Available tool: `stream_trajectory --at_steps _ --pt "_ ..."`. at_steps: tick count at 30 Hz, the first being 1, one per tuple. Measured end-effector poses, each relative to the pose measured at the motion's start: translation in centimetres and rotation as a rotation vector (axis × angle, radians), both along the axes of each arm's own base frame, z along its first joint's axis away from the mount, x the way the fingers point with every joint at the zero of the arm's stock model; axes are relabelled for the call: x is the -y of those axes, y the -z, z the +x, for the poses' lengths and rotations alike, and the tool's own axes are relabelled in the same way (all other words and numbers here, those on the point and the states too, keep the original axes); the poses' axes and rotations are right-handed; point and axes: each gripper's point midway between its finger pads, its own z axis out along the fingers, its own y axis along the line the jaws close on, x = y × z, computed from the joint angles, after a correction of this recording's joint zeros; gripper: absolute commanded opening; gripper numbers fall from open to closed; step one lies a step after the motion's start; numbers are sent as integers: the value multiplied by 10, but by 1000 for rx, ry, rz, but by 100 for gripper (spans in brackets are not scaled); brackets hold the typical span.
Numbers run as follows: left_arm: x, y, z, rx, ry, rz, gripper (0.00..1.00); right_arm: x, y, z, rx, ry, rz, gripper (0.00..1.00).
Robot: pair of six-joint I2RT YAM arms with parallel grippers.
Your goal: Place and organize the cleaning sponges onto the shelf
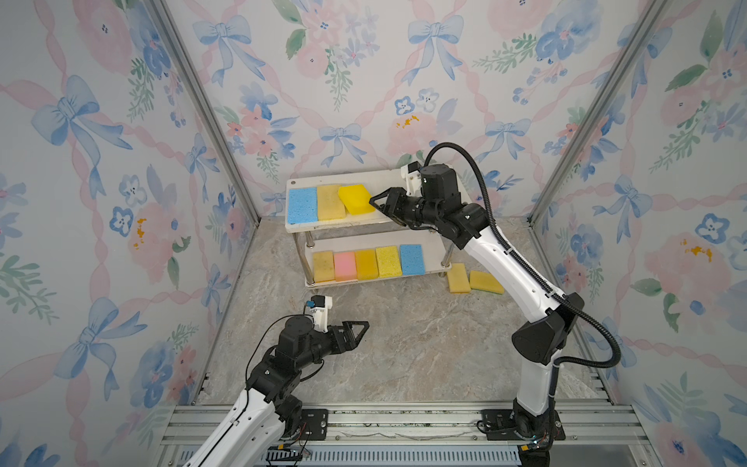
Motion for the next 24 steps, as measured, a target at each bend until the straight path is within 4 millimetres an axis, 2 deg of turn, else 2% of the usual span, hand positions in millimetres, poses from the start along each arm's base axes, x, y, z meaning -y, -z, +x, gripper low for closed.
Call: stream_trajectory --at_steps 4,9,14,17,24 --pt "-1 0 0 0 -2 -1 98 -5 -1 6 23 -8 -10 42" --pt "-1 -3 0 8 -1 -8 98 -10 13 13 6 -14 -36 33" --pt "-1 -3 0 8 -1 -10 98 -11 16 13 5 -18 -42 12" --pt "-1 -3 0 7 4 -12 98 -12 18 14 5 -17 -39 3" --pt "-2 -3 0 6 -1 -12 98 -5 19 11 21 8 -20 0"
